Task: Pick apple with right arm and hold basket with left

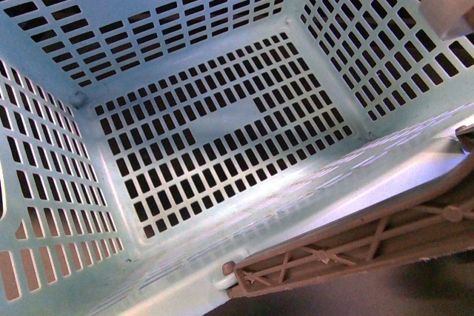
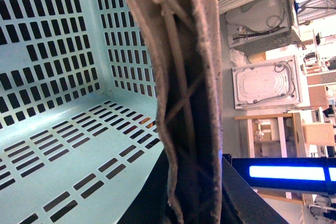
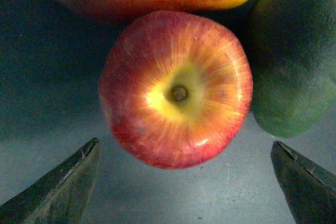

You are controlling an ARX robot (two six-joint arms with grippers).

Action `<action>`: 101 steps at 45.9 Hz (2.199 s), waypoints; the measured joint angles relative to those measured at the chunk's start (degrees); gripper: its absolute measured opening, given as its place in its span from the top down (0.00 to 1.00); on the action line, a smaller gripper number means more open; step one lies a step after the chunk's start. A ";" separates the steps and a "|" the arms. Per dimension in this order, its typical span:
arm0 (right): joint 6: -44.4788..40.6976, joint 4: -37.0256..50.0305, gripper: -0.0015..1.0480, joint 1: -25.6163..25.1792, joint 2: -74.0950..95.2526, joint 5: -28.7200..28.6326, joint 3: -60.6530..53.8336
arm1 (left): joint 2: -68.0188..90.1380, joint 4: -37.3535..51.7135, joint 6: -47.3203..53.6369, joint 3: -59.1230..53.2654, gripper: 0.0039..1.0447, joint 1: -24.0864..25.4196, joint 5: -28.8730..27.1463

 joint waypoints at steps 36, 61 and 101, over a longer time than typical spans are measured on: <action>1.18 -2.91 0.09 0.68 5.95 -0.24 6.99 | 0.00 0.00 0.02 0.00 0.92 -0.02 -0.02; 2.78 -1.03 0.31 0.83 5.44 -1.05 5.62 | 0.00 0.00 0.02 0.00 0.92 -0.02 -0.02; 2.47 -11.72 0.31 11.76 -64.00 -19.43 -0.59 | 0.00 0.00 0.02 0.00 0.92 -0.04 0.00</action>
